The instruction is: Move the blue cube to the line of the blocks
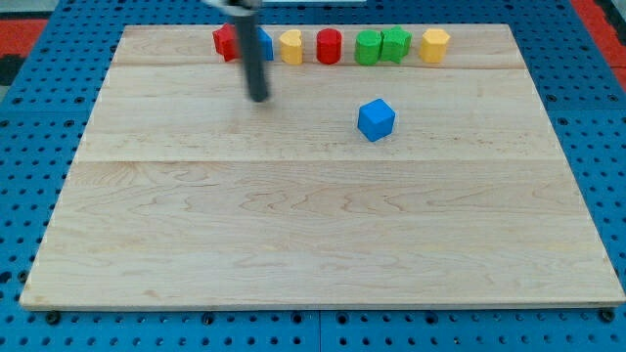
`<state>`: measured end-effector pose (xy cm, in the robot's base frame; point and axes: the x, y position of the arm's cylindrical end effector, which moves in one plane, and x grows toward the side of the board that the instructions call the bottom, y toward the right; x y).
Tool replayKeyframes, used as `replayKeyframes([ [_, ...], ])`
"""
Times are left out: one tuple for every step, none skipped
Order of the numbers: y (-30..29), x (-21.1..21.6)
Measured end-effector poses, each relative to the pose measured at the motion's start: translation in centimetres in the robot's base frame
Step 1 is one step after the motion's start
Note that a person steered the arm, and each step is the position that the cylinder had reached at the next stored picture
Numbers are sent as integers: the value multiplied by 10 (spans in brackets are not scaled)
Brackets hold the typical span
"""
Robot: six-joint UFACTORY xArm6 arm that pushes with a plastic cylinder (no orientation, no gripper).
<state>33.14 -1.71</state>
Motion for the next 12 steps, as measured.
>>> replayKeyframes([
  [107, 2],
  [155, 29],
  [121, 62],
  [1, 44],
  [-93, 20],
  [-151, 5],
  [-155, 56],
  [-211, 41],
  [-175, -12],
  [-158, -47],
  [-170, -63],
  [-214, -63],
])
